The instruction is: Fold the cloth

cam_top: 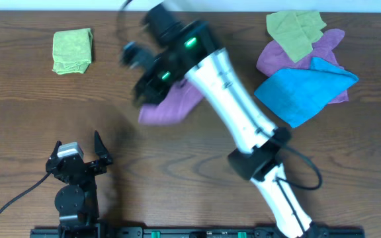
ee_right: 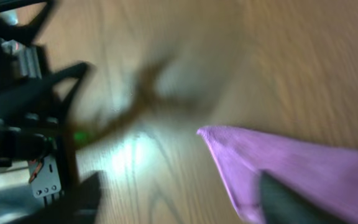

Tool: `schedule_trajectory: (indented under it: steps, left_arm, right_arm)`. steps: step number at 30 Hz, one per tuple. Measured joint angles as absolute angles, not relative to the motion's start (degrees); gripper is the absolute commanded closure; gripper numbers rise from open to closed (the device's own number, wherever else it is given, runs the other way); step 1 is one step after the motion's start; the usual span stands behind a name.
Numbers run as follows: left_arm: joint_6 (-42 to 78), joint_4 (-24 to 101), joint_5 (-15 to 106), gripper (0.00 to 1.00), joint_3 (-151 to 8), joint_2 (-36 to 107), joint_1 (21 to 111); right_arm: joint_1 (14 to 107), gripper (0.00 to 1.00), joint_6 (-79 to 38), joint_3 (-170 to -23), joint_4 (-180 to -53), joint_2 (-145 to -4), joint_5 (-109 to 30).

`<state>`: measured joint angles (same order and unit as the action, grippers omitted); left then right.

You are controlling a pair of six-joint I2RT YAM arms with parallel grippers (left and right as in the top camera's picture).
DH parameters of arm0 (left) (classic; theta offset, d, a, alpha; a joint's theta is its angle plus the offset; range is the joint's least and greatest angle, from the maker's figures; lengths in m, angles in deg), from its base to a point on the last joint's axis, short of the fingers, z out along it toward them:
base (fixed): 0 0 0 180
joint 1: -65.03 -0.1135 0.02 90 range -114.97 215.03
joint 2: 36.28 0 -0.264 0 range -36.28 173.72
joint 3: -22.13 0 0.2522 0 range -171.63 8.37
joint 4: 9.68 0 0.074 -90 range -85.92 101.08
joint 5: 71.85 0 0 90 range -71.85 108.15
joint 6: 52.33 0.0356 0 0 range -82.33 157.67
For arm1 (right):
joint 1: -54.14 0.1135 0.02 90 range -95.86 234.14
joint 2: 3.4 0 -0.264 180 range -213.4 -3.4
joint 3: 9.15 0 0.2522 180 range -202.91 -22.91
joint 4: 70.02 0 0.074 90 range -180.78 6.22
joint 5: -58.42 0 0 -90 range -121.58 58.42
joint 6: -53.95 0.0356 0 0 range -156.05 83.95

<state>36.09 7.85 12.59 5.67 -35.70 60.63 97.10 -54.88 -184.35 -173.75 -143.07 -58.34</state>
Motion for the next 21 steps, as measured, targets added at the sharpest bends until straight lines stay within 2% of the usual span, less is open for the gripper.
schedule_trajectory:
  steps: [4, 10, 14, 21]
  left_arm:
    - [36.1, 7.9, 12.6, 0.05, 5.7, -35.7, 60.6]
    - [36.1, 7.9, 12.6, 0.05, 5.7, -35.7, 60.6]
    - [36.1, 7.9, 12.6, 0.05, 5.7, -35.7, 60.6]
    - [36.1, 7.9, 12.6, 0.05, 5.7, -35.7, 60.6]
  right_arm:
    - [97.3, 0.01, -55.0, -184.4, -171.5, -143.1, -53.0]
    - [87.1, 0.01, -50.5, -178.5, -168.5, -143.1, -46.9]
    - [82.9, 0.11, -47.7, -167.5, -167.8, -143.3, -49.8]
    - [82.1, 0.16, -46.5, -157.5, -168.7, -143.5, -52.6]
